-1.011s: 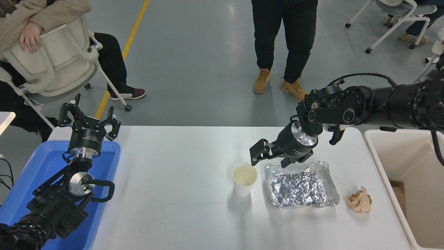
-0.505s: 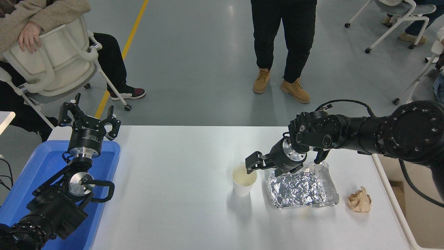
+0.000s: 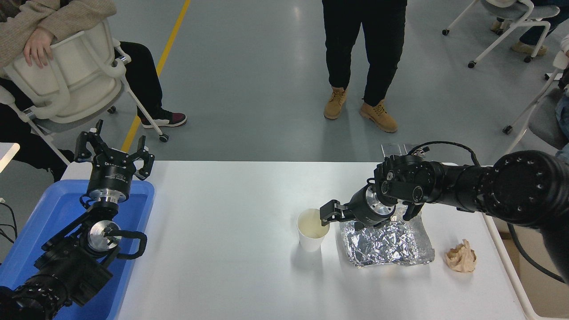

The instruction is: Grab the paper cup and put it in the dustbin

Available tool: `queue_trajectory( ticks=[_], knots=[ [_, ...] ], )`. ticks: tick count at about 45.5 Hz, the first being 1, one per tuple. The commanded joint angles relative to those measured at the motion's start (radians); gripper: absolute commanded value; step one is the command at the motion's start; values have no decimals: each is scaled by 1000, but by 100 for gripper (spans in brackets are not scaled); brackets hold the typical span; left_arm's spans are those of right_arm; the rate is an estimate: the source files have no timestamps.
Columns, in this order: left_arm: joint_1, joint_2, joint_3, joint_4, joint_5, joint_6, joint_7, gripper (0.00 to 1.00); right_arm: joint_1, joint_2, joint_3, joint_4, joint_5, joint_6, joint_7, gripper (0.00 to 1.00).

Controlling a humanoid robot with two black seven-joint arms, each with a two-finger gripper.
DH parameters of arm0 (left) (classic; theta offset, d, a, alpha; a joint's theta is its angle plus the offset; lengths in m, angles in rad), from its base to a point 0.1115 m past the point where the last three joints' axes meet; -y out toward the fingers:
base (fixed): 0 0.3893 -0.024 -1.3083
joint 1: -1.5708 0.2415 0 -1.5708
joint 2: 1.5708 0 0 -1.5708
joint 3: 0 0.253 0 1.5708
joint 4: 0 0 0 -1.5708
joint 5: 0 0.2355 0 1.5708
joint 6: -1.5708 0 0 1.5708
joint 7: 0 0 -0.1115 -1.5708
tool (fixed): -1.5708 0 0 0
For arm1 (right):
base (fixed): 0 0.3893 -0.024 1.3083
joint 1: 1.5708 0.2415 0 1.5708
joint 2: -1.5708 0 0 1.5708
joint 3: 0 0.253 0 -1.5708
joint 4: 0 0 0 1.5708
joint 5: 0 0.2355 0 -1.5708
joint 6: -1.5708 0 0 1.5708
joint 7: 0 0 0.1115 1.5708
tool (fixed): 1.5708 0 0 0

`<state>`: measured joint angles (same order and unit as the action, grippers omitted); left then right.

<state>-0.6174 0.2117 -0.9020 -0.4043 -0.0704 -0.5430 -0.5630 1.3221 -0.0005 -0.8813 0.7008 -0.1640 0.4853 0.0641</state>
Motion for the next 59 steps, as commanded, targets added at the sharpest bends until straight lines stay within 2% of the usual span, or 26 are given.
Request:
queue_trajectory(
  ticks=[1,2,4,7,12,16,34,44,50,59],
  knots=[
    [1,0,0,-1,0,0,0,99,-6,0,-1,-6,0,-2,3,36],
    [1,0,0,-1,0,0,0,99,-3,0,-1,-6,3,-2,5,25],
    [1,0,0,1,0,0,0,99,2,0,-1,-1,4,3,13,13],
    [-1,0,0,1,0,0,0,99,8,0,1,5,4,9,48,0],
    [1,0,0,-1,0,0,0,99,22,0,1,13,-3,18,124,0],
    [-1,0,0,-1,0,0,0,99,34,0,-1,14,-12,18,154,0],
    [1,0,0,-1,1,0,0,99,89,0,-4,19,-32,16,163,0],
    [1,0,0,1,0,0,0,99,265,0,-18,117,-49,19,168,0],
    [1,0,0,-1,0,0,0,99,397,-116,-22,178,-103,35,168,0],
    [1,0,0,-1,0,0,0,99,606,-297,-22,287,-112,107,168,0]
  ],
)
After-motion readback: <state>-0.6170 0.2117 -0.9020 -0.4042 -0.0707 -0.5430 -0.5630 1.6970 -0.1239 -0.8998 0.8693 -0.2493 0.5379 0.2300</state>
